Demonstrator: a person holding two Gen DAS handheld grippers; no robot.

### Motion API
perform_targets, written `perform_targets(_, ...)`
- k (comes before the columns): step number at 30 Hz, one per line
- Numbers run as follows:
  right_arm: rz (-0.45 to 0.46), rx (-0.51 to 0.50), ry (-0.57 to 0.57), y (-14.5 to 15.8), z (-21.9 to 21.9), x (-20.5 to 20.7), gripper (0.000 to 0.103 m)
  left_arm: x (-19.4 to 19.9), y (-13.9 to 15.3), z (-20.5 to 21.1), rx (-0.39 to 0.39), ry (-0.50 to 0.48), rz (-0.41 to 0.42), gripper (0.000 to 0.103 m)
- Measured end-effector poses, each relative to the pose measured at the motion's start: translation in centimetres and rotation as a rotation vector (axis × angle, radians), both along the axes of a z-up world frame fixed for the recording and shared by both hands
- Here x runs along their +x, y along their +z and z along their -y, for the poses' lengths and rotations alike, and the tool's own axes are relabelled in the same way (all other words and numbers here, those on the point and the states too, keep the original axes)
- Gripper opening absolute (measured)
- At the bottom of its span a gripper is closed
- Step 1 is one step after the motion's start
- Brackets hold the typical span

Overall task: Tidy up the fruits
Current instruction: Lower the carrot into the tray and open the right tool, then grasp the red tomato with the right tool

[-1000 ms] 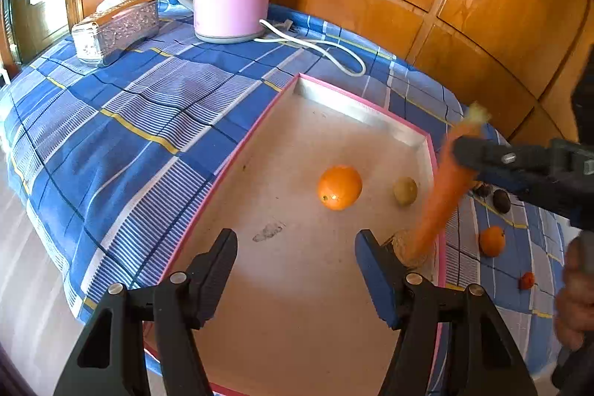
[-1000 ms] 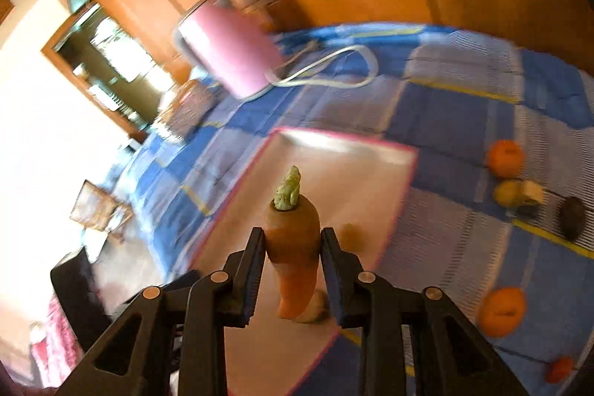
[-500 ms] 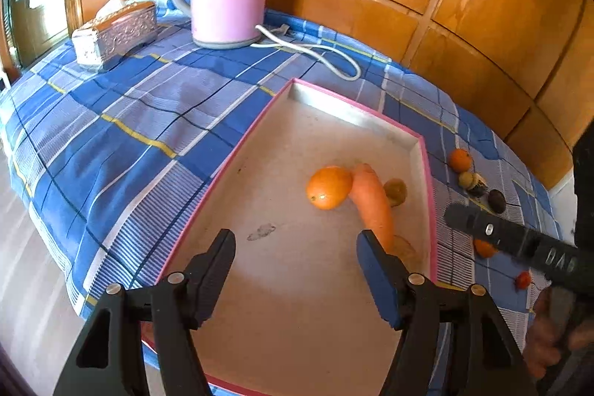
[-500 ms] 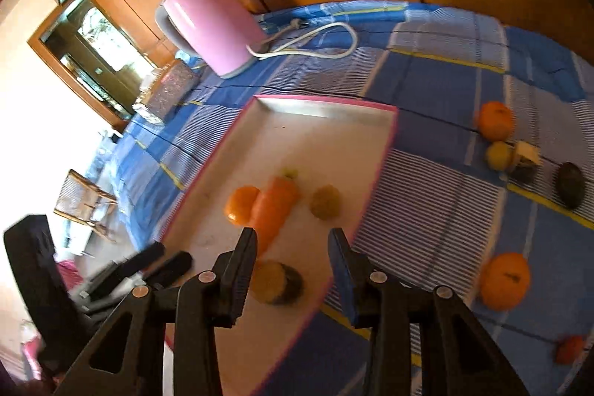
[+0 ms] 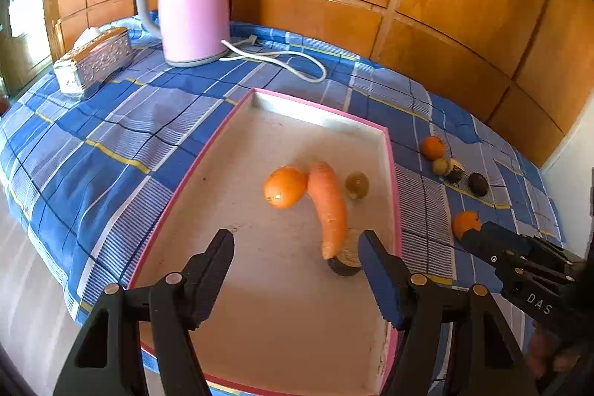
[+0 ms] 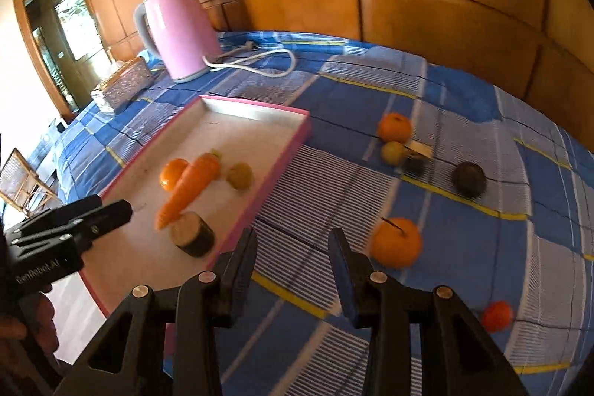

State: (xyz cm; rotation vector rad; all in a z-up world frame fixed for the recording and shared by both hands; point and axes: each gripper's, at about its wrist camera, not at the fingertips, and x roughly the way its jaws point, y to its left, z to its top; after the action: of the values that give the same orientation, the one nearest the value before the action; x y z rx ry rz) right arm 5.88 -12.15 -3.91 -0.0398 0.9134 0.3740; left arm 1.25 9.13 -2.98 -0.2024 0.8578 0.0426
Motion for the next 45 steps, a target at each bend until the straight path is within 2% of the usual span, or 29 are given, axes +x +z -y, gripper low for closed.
perform_targets(13,-0.001,-0.009,-0.152,-0.3,5.7,-0.8,0.040,0.4,0.1,2.9,0.027,-0.092,-0.011,0.070)
perform_targets(26,-0.040,-0.052,-0.376,-1.8,14.8,-2.4,0.040,1.0,0.0,5.9,0.028,-0.201,-0.019,0.070)
perform_targets(30,-0.070,-0.060,-0.412,-2.8,17.0,-3.0,0.040,1.2,-0.1,6.8,0.025,-0.241,-0.025,0.070)
perform_targets(36,-0.056,-0.032,-0.393,-3.2,16.8,-2.4,0.040,1.6,-0.3,9.3,0.022,-0.336,-0.044,0.070)
perform_targets(41,-0.009,-0.091,-0.342,-3.9,14.8,-0.8,0.040,2.3,-0.9,11.7,0.024,-0.414,-0.071,0.070)
perform_targets(42,-0.021,-0.096,-0.338,-4.3,14.5,-0.4,0.039,2.6,-1.0,12.1,0.022,-0.425,-0.078,0.070)
perform_targets(44,-0.032,-0.103,-0.332,-4.9,14.2,0.1,0.028,3.1,-1.3,12.9,0.008,-0.442,-0.090,0.070)
perform_targets(45,-0.009,-0.118,-0.334,-4.9,13.9,0.0,0.028,3.4,-1.5,13.3,0.002,-0.449,-0.095,0.070)
